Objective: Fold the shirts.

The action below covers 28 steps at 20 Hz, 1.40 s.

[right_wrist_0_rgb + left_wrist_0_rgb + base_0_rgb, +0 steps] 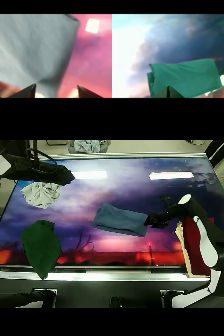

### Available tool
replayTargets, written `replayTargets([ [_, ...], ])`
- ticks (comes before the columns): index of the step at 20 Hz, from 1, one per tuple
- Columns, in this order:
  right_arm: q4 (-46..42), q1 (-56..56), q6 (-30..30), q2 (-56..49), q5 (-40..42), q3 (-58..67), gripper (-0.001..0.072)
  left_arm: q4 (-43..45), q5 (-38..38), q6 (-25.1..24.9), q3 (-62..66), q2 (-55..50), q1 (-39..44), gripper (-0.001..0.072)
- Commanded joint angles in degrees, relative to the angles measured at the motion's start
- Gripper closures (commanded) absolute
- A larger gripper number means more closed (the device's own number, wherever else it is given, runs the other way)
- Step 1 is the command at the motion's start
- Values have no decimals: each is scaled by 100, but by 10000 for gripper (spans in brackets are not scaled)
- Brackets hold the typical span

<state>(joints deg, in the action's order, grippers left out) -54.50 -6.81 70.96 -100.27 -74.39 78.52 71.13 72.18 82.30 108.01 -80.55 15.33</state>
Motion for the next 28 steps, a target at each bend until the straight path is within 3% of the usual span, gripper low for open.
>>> replayTargets([
  [1,1235,103,-389,-151,883,-527,186,157,133,17,0,-9,0,679],
  [2,1434,146,-457,-181,920,-525,250,157,133,17,0,-9,0,679],
  [4,1912,166,-765,-179,804,-476,660,160,131,15,0,-15,0,679],
  [6,2308,52,-1593,-70,306,-155,675,160,131,15,0,-46,0,679],
  [8,2044,-229,-1596,179,-101,428,675,160,131,15,0,-103,0,679],
  [12,1204,-1305,-695,828,-568,1513,676,160,131,-7,0,-238,0,679],
  [16,1137,-2610,-243,1261,-1045,2004,676,155,131,-7,0,-442,7,679],
  [23,1165,-4063,490,1716,-1207,2448,676,155,131,-136,0,-557,11,679],
  [28,1165,-4795,538,1930,-1954,2448,675,155,131,-138,0,-557,11,678],
])
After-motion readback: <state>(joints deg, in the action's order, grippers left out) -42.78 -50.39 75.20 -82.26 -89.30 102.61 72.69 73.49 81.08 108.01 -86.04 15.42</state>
